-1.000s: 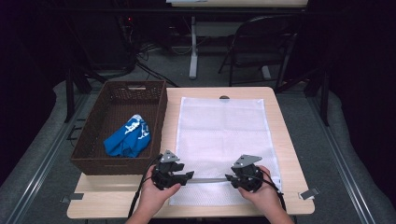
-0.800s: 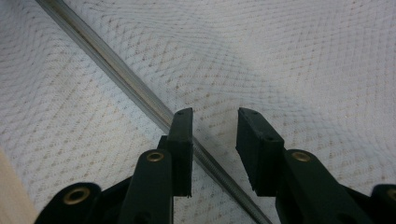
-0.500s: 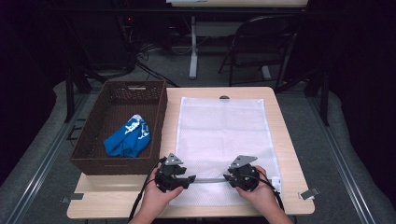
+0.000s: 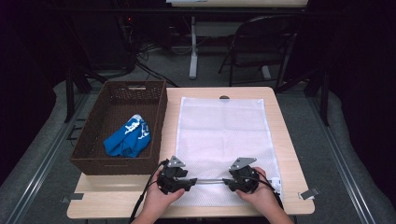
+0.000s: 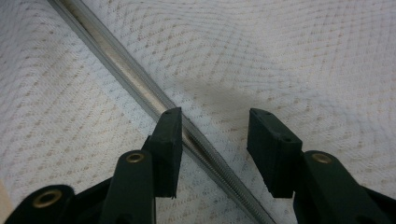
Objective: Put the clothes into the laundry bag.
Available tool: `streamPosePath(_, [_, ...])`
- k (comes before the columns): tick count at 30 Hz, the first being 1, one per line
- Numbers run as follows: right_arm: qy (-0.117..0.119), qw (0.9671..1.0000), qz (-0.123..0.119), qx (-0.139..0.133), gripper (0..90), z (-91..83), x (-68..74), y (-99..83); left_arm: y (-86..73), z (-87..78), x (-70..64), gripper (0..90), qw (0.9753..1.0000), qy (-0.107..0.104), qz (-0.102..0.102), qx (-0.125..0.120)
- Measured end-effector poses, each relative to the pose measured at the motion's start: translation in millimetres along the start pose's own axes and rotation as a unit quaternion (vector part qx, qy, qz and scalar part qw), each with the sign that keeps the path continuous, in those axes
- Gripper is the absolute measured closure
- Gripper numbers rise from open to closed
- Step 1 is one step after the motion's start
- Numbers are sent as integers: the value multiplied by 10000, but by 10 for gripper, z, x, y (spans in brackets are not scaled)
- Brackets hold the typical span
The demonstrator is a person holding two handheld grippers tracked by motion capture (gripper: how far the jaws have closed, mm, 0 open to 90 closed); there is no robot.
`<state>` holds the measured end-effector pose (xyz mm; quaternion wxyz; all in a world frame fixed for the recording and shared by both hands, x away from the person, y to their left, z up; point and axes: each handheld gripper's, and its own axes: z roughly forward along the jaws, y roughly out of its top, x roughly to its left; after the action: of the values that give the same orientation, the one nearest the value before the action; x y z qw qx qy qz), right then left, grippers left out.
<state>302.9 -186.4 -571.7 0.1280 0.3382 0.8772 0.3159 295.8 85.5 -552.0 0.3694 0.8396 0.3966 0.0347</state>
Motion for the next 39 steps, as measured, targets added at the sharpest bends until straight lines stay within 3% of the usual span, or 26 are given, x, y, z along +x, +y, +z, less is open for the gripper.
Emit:
streamPosePath(5, [138, 9999, 52, -7, 606, 0, -31, -7, -17, 38, -48, 490, 10000, -41, 86, 30])
streamPosePath(15, [217, 9998, 40, -13, 702, -2, -9, -8, -59, 144, -177, 522, 9992, -144, 342, 156])
streamPosePath(22, [244, 9997, 66, -21, 771, 2, -8, -4, -89, 210, -231, 556, 9987, -201, 416, 230])
streamPosePath(32, [221, 9998, 16, -28, 866, 7, 11, 16, -127, 243, -220, 576, 9985, -135, 466, 248])
streamPosePath(39, [153, 9999, -11, -44, 876, -5, 3, 27, -129, 240, -222, 576, 9983, -112, 503, 274])
